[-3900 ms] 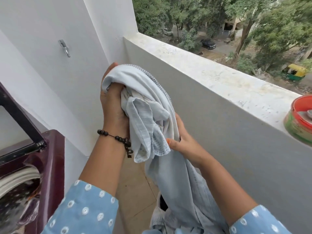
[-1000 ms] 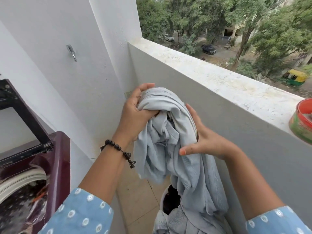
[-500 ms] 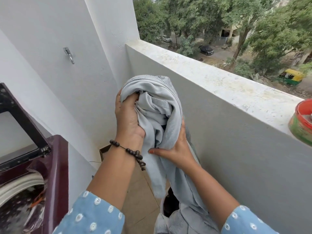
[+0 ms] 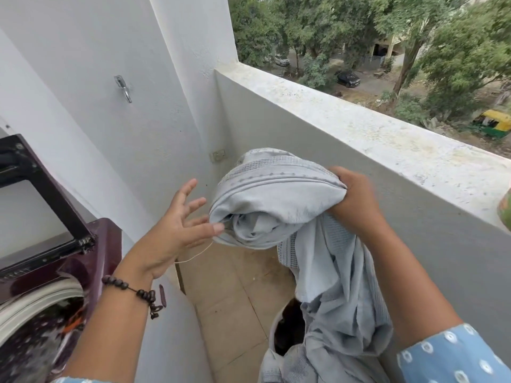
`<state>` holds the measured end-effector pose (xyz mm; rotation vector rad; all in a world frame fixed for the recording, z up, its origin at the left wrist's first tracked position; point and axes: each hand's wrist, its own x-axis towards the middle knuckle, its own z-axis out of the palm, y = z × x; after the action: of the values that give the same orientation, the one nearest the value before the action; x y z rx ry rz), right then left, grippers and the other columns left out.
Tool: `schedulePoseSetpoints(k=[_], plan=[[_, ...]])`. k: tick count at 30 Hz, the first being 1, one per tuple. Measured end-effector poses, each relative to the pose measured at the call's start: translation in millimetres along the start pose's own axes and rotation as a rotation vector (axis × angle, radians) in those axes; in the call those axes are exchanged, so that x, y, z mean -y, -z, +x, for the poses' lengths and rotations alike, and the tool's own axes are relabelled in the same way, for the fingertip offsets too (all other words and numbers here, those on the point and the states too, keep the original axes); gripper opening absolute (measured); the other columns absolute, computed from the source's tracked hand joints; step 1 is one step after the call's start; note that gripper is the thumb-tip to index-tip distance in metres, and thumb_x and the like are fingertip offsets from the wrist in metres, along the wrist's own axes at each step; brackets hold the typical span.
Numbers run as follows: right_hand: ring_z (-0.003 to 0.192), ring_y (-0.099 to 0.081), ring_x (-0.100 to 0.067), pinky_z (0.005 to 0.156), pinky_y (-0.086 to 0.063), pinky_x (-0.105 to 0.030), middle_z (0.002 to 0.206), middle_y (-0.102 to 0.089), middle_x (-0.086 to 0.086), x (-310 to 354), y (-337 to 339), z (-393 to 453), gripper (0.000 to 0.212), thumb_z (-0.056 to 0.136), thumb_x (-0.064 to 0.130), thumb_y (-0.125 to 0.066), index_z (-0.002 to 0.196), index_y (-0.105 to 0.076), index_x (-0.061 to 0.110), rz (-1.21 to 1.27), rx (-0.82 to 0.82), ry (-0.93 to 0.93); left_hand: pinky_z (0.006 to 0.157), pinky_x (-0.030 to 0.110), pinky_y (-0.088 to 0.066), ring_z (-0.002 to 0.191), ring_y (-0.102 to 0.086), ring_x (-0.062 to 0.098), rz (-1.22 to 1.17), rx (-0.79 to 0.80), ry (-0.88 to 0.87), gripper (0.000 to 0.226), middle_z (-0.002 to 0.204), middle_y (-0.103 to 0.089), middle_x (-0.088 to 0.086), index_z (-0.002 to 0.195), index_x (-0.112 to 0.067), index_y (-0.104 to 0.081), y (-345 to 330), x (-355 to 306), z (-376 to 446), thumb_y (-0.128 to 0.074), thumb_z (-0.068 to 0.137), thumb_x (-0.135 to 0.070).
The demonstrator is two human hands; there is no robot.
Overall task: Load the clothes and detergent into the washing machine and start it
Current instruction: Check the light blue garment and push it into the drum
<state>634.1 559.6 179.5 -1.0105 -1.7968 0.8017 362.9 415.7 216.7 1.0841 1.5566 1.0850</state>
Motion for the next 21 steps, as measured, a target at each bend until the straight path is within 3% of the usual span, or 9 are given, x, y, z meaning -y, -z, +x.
schedulePoseSetpoints(k=[2, 5, 8, 9, 11, 13, 16, 19, 21], plan=[[0.076, -0.063, -0.005, 0.066, -0.05, -0.031, 0.077, -0.071, 0.003, 16.3, 10.0, 7.1, 0.012, 0.072, 0.015, -0.065, 0.082, -0.07, 0.02, -0.165, 0.083, 0.092, 0.109, 0.032, -0.034, 0.144, -0.03, 0.011, 0.163, 0.023, -0.013, 0.137, 0.159, -0.028, -0.007, 0.146, -0.06, -0.014, 1.8, -12.4, -9.4, -0.092, 0.034, -0.061], [0.088, -0.065, -0.025, 0.071, -0.052, -0.038, 0.091, -0.07, 0.0, 44.1, 3.2, 8.8, 0.018, 0.077, 0.014, -0.067, 0.093, -0.069, 0.022, -0.468, 0.25, 0.261, 0.114, 0.027, -0.018, 0.146, -0.01, -0.006, 0.364, 0.037, -0.152, 0.139, 0.163, -0.014, -0.01, 0.147, -0.059, 0.002, -21.0, -33.8, -7.0, -0.087, 0.04, -0.067], [0.097, -0.062, -0.026, 0.069, -0.045, -0.033, 0.102, -0.066, 0.001, 69.2, -13.1, 3.9, 0.029, 0.081, 0.02, -0.06, 0.109, -0.065, 0.023, -0.703, 0.399, 0.382, 0.122, 0.052, -0.008, 0.152, 0.005, 0.01, 0.685, 0.11, -0.233, 0.145, 0.165, -0.004, -0.01, 0.142, -0.058, 0.024, -61.6, -40.9, 5.8, -0.081, 0.044, -0.074], [0.098, -0.062, -0.025, 0.069, -0.045, -0.033, 0.103, -0.065, 0.003, 75.4, -15.7, 1.9, 0.033, 0.082, 0.019, -0.059, 0.115, -0.063, 0.025, -0.725, 0.426, 0.4, 0.122, 0.056, -0.008, 0.153, 0.001, 0.015, 0.752, 0.145, -0.239, 0.146, 0.165, -0.008, -0.01, 0.141, -0.057, 0.028, -73.5, -40.8, 9.0, -0.081, 0.046, -0.073], [0.096, -0.061, -0.023, 0.068, -0.045, -0.034, 0.101, -0.063, 0.007, 81.4, -15.6, -0.9, 0.043, 0.081, 0.015, -0.06, 0.122, -0.056, 0.029, -0.717, 0.434, 0.38, 0.117, 0.049, -0.031, 0.143, -0.038, 0.02, 0.744, 0.147, -0.251, 0.145, 0.156, -0.038, -0.005, 0.143, -0.054, 0.027, -86.1, -35.3, 17.5, -0.087, 0.054, -0.059], [0.091, -0.058, -0.021, 0.065, -0.038, -0.033, 0.094, -0.058, 0.01, 77.2, -12.9, -4.1, 0.05, 0.078, 0.021, -0.066, 0.125, -0.05, 0.03, -0.643, 0.418, 0.305, 0.094, 0.041, -0.052, 0.104, -0.067, 0.018, 0.672, 0.039, -0.281, 0.137, 0.121, -0.067, -0.001, 0.147, -0.052, 0.017, -87.7, -27.2, 24.6, -0.09, 0.062, -0.04], [0.102, -0.055, -0.013, 0.076, -0.04, -0.028, 0.107, -0.058, 0.01, 58.4, -6.9, -7.2, 0.067, 0.076, 0.031, -0.074, 0.135, -0.042, 0.034, -0.42, 0.476, 0.202, 0.081, 0.042, -0.057, 0.078, -0.07, 0.016, 0.544, -0.043, -0.303, 0.118, 0.088, -0.073, 0.001, 0.148, -0.047, -0.009, -84.9, -12.2, 29.3, -0.088, 0.065, -0.021], [0.125, -0.046, 0.0, 0.098, -0.036, -0.021, 0.132, -0.051, 0.014, 27.8, 12.1, -6.3, 0.094, 0.072, 0.035, -0.085, 0.145, -0.028, 0.046, -0.118, 0.657, -0.012, 0.087, 0.04, -0.057, 0.085, -0.071, 0.018, 0.345, -0.089, -0.277, 0.105, 0.093, -0.072, 0.004, 0.143, -0.042, -0.029, -77.4, -0.1, 30.2, -0.09, 0.063, -0.015], [0.137, -0.032, 0.003, 0.108, -0.028, -0.024, 0.148, -0.037, 0.022, 4.8, 23.4, -11.0, 0.109, 0.065, 0.044, -0.089, 0.146, -0.017, 0.057, -0.007, 0.739, -0.156, 0.087, 0.04, -0.057, 0.089, -0.071, 0.021, 0.167, -0.088, -0.291, 0.103, 0.095, -0.073, 0.008, 0.142, -0.038, -0.035, -67.9, 2.1, 31.5, -0.091, 0.059, -0.017]])
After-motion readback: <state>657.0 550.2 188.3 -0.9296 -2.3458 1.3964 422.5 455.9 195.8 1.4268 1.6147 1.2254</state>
